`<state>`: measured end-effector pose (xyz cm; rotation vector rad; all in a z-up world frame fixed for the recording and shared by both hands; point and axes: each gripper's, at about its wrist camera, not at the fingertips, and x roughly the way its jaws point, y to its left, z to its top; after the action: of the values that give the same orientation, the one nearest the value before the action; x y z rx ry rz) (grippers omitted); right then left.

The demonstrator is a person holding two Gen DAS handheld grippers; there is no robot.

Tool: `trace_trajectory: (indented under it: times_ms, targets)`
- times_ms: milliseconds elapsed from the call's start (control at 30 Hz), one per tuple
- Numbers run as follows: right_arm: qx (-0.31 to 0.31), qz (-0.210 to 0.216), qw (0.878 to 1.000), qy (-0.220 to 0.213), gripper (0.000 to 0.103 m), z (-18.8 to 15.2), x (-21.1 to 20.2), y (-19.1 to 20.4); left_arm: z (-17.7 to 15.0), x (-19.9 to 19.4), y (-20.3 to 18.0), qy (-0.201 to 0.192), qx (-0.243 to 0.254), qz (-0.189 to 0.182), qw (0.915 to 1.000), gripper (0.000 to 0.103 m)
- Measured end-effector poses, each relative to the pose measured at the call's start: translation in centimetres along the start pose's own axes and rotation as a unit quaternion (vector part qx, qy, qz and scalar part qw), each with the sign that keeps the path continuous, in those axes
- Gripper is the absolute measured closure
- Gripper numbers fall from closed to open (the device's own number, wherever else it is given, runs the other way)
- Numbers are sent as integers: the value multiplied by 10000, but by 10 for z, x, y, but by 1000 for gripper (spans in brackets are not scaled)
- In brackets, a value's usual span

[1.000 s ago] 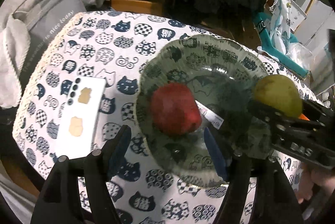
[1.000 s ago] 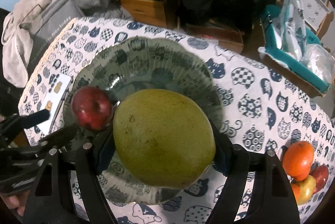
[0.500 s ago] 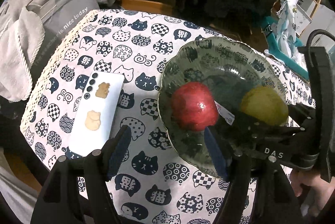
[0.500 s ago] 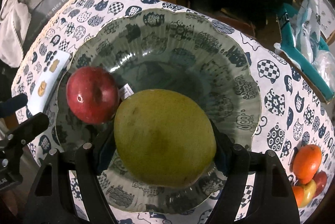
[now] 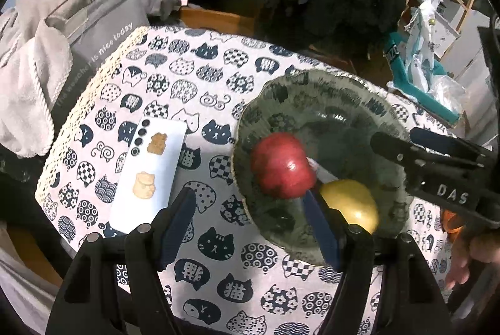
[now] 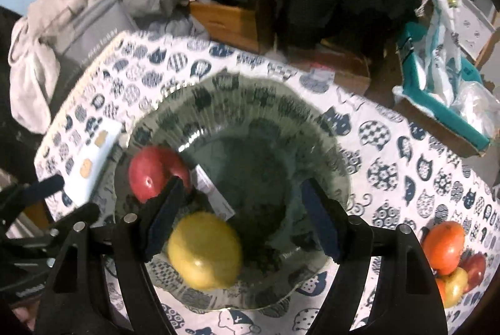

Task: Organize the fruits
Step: 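Lower the apple into the bowl with the left tool while the right tool releases the pomelo, then withdraw both tools from the bowl back toward the fruit cluster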

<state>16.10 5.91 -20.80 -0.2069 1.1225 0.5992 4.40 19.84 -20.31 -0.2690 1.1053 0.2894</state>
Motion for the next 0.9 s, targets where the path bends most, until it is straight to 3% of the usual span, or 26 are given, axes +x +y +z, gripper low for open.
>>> trace_trajectory:
  times_ms: [367, 467, 800, 900]
  targets:
    - [58, -414, 9963, -745, 22, -1, -72, -13, 7, -37, -18, -360, 131, -174, 9991, 29]
    - [148, -461, 9939, -989, 22, -4, -96, -21, 8, -55, -26, -577, 213, -205, 9979, 22]
    - [273, -658, 9847, -1591, 17, -18, -162, -39, 11, -99, -44, -1060, 349, -387, 9930, 21]
    - [232, -742, 9817, -1739, 17, -25, -180, -42, 11, -111, -48, -1210, 364, -403, 9912, 16]
